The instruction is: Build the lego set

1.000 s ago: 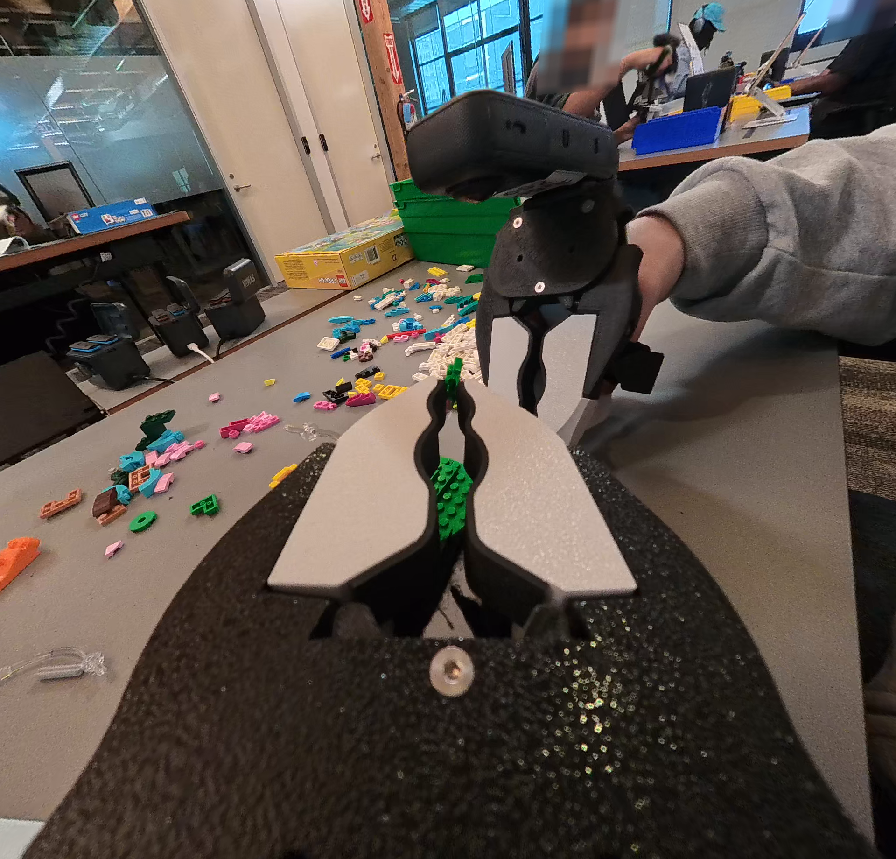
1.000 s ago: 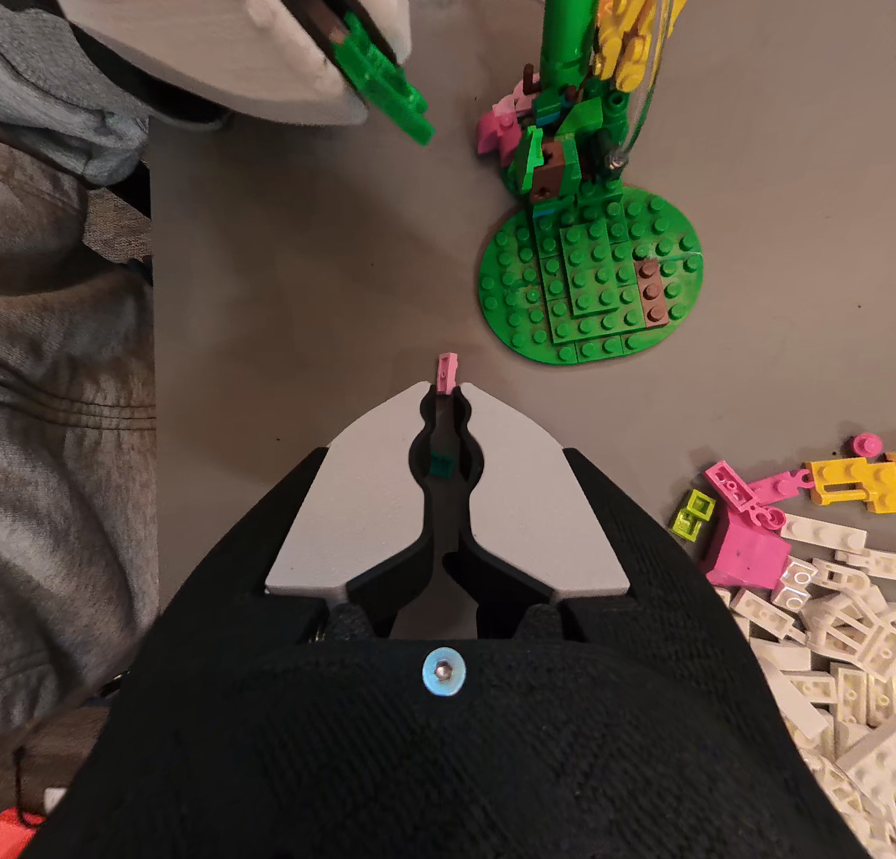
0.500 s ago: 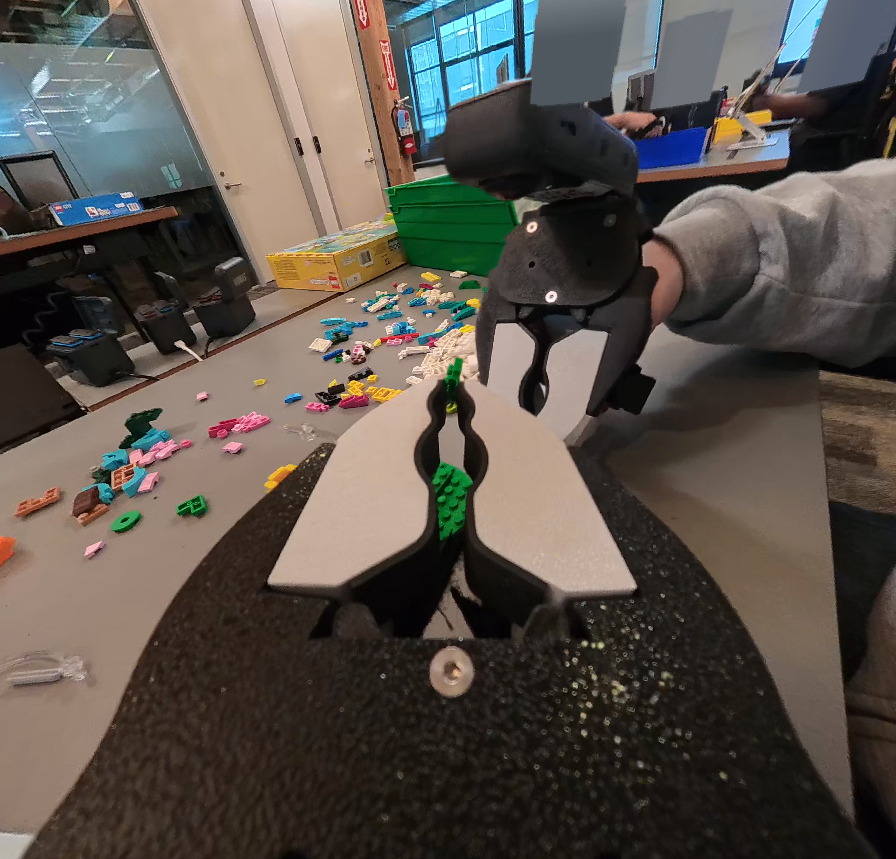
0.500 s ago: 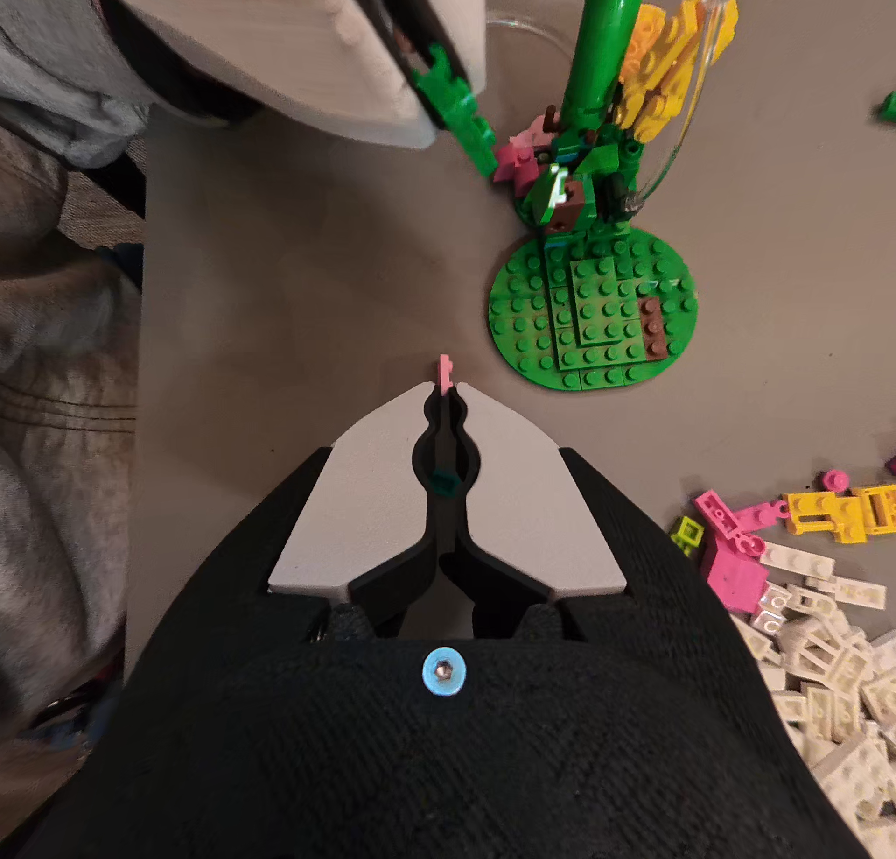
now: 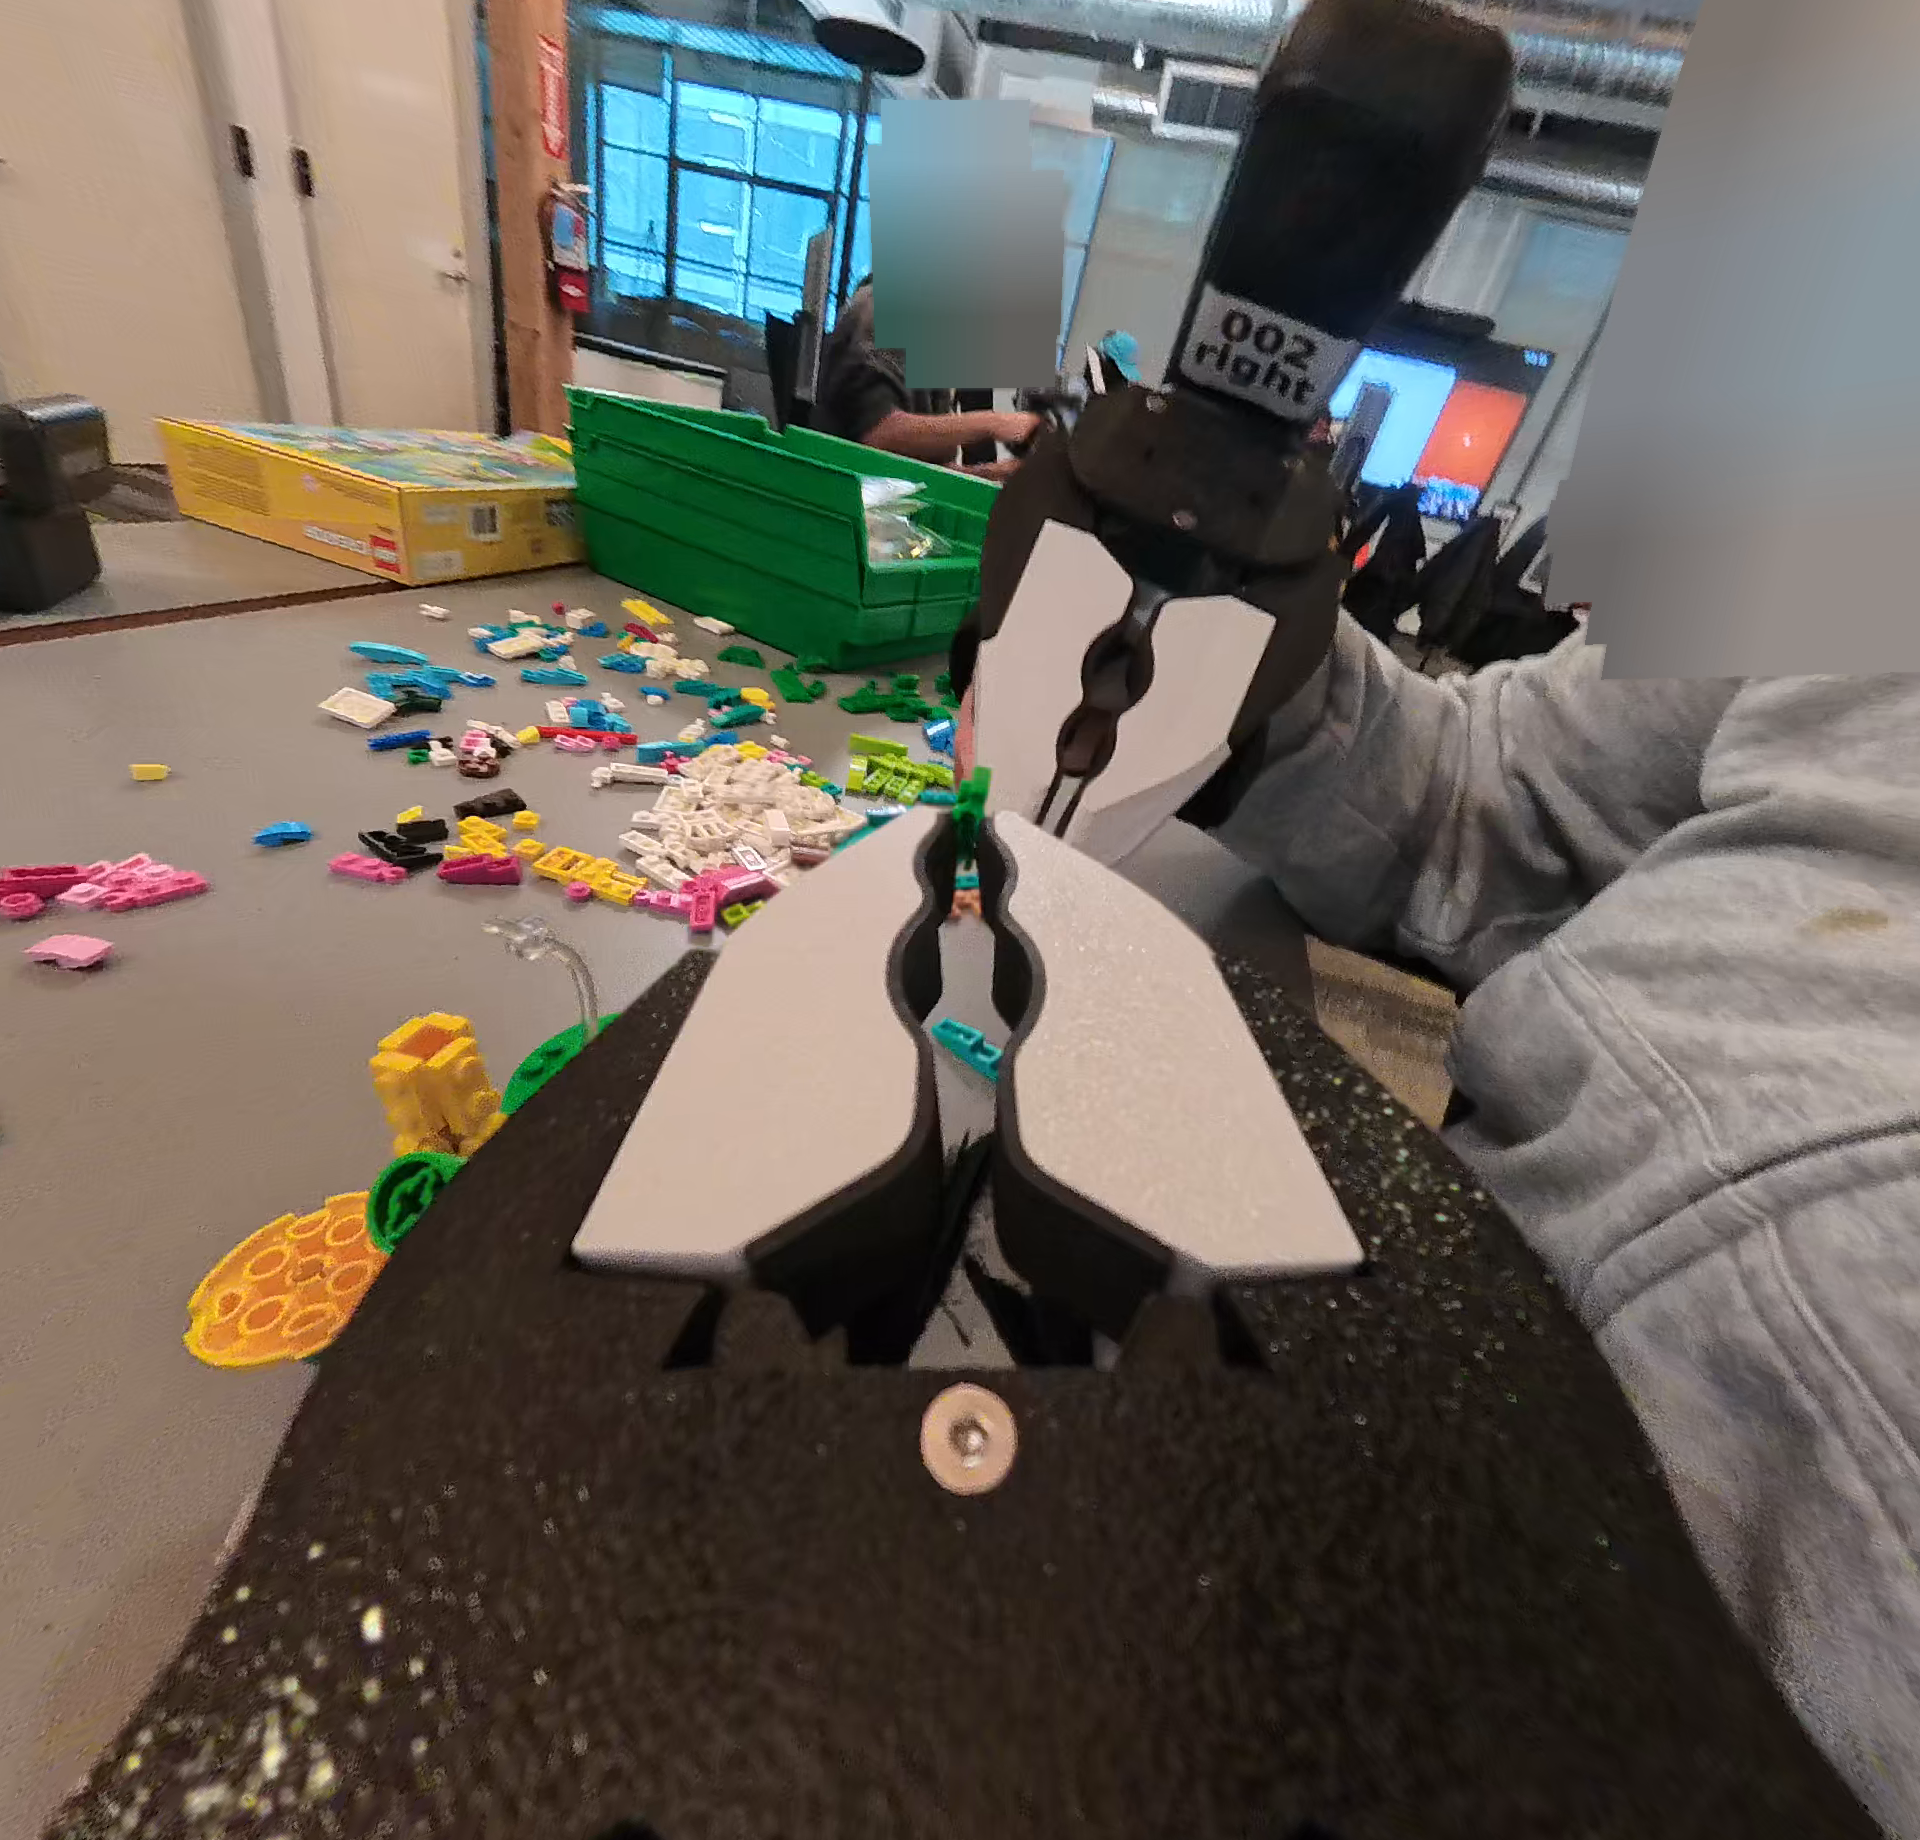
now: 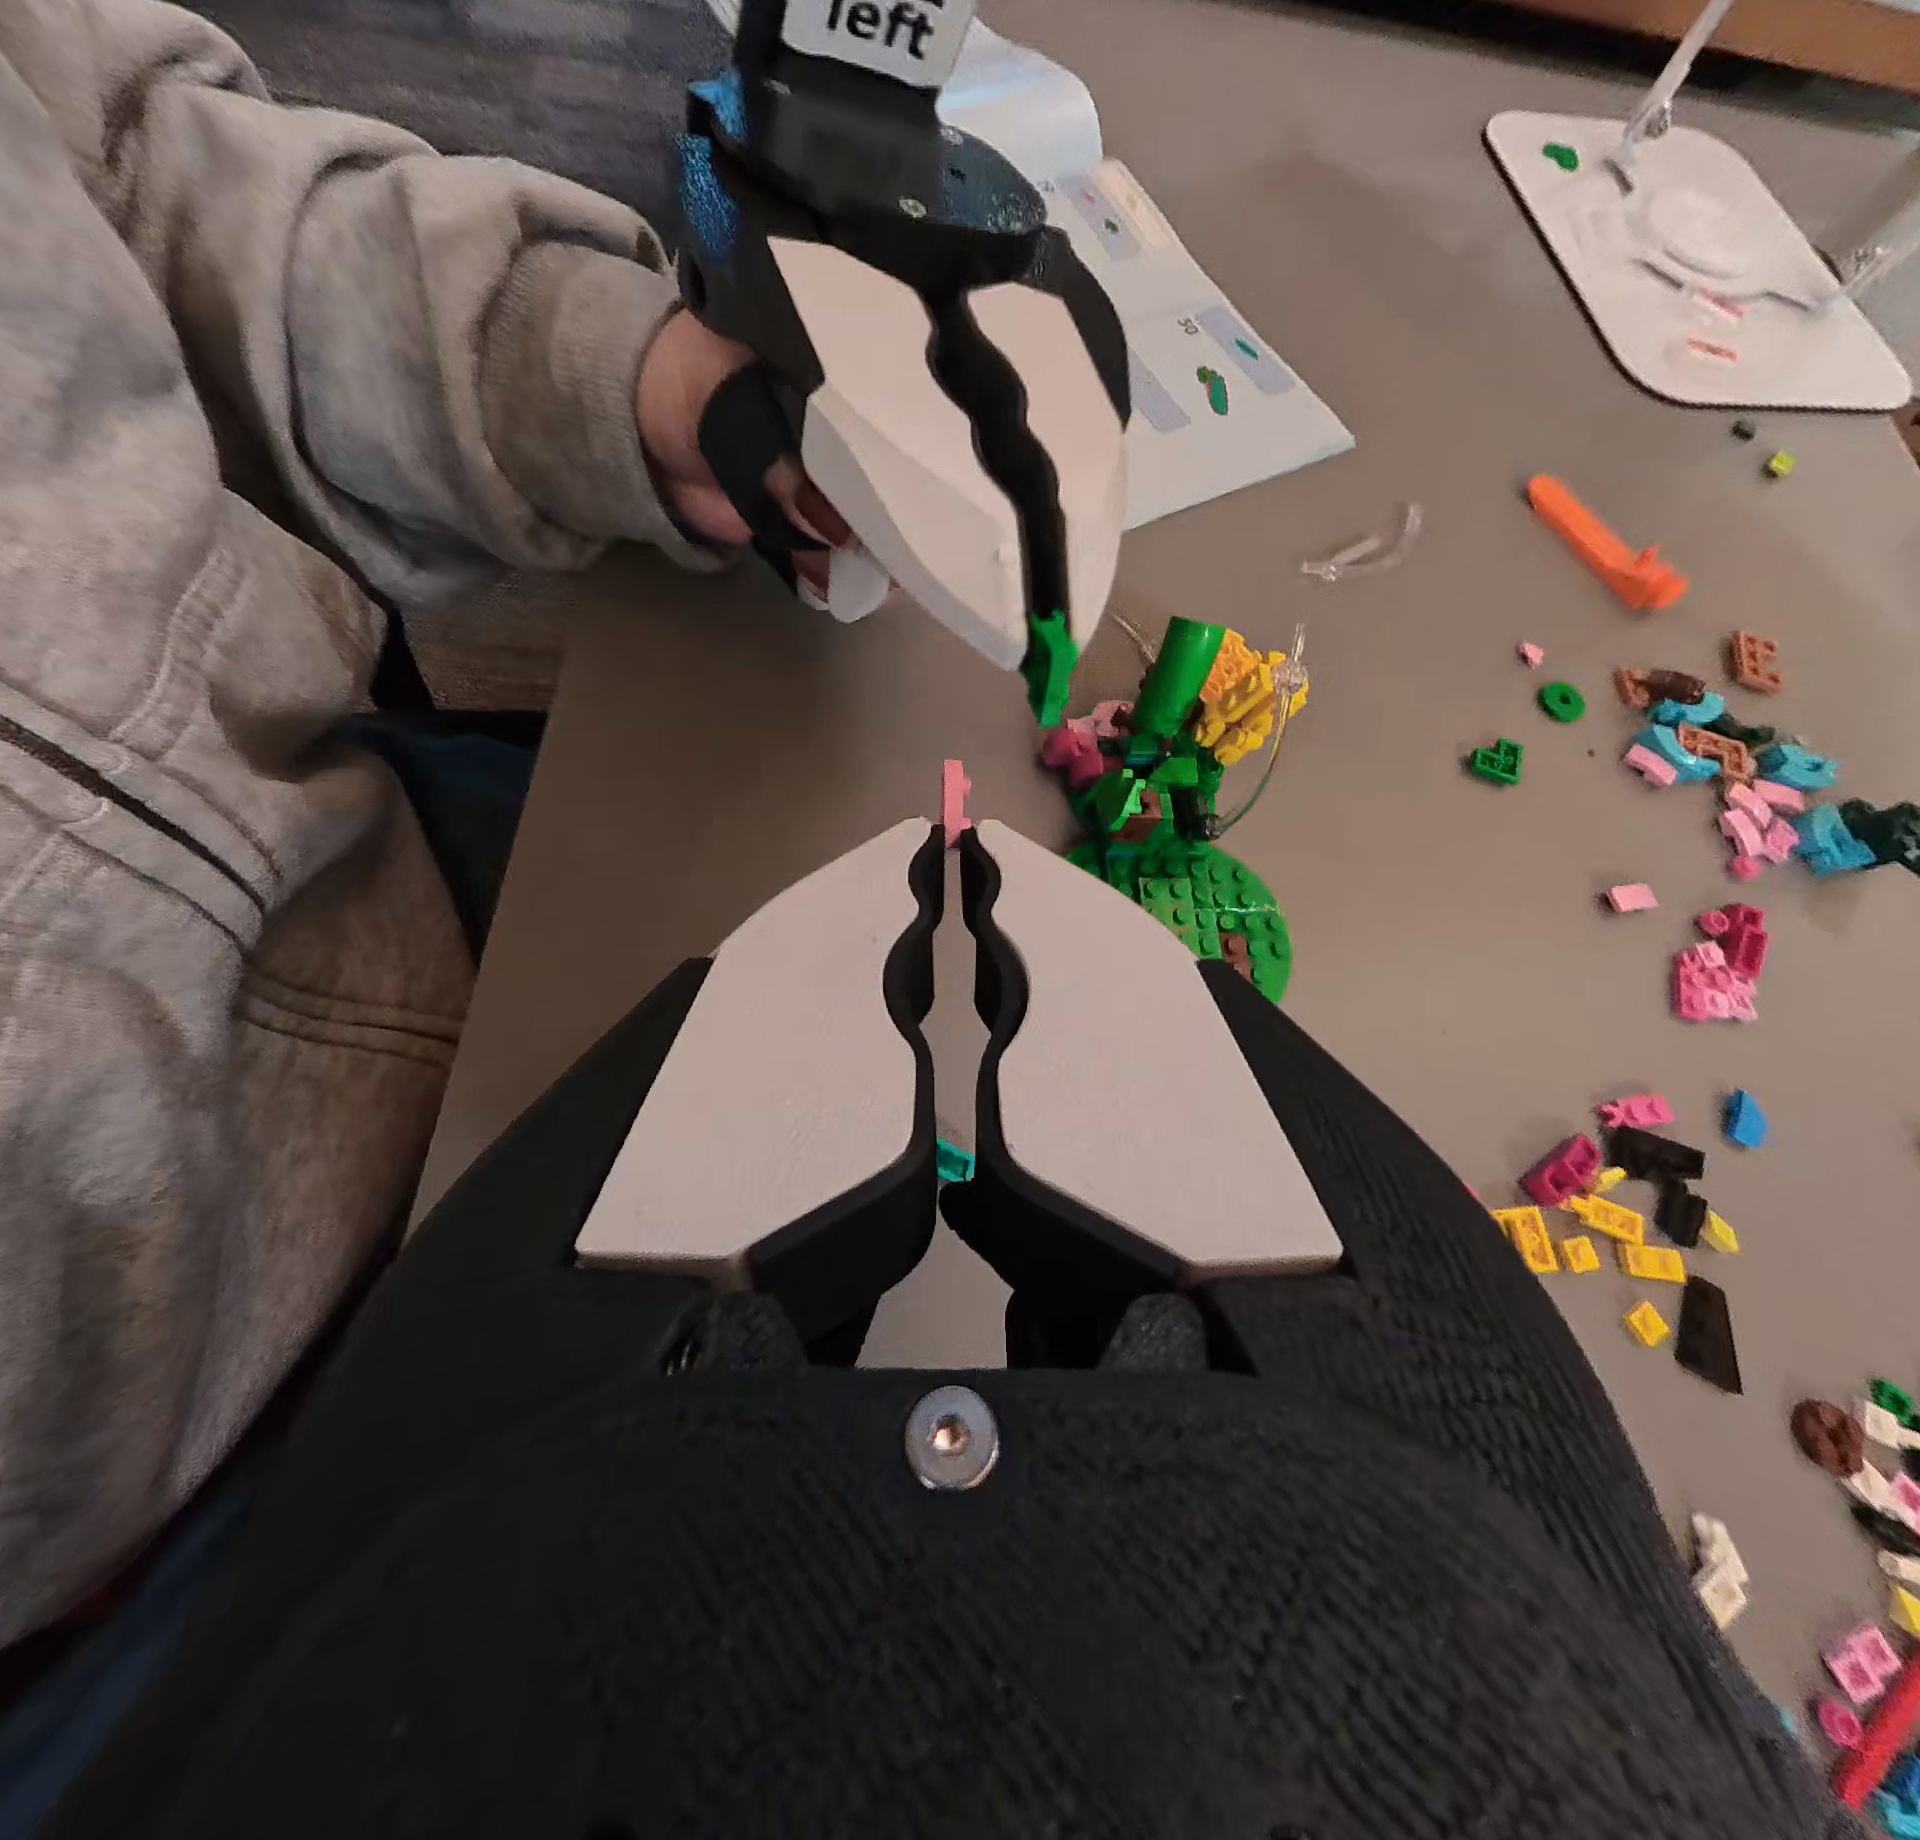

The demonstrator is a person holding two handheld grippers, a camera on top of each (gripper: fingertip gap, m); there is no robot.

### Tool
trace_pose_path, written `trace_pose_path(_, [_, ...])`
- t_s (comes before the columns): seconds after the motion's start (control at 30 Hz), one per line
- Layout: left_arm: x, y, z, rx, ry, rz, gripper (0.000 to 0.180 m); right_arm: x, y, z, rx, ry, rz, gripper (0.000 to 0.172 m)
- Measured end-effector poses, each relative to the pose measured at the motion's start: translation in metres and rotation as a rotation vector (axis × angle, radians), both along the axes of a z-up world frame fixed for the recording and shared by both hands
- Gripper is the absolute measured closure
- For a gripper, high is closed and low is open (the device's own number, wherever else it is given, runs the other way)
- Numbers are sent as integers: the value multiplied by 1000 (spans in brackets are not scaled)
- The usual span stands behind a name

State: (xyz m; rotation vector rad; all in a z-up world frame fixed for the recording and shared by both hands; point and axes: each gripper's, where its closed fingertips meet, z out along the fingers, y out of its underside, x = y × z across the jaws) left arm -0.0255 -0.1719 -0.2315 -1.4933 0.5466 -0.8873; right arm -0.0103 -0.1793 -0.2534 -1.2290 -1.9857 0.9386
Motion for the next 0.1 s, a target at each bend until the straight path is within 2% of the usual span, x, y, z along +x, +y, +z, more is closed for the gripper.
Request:
trace_pose_path(0.03, [1,-1,-3,4,35,-6,176,1,-1,0,15,2,6,171])
trace_pose_path(0.1, [5,-6,-11,-9,121,-33,176,4,-3,-7,57,-14,23,171])
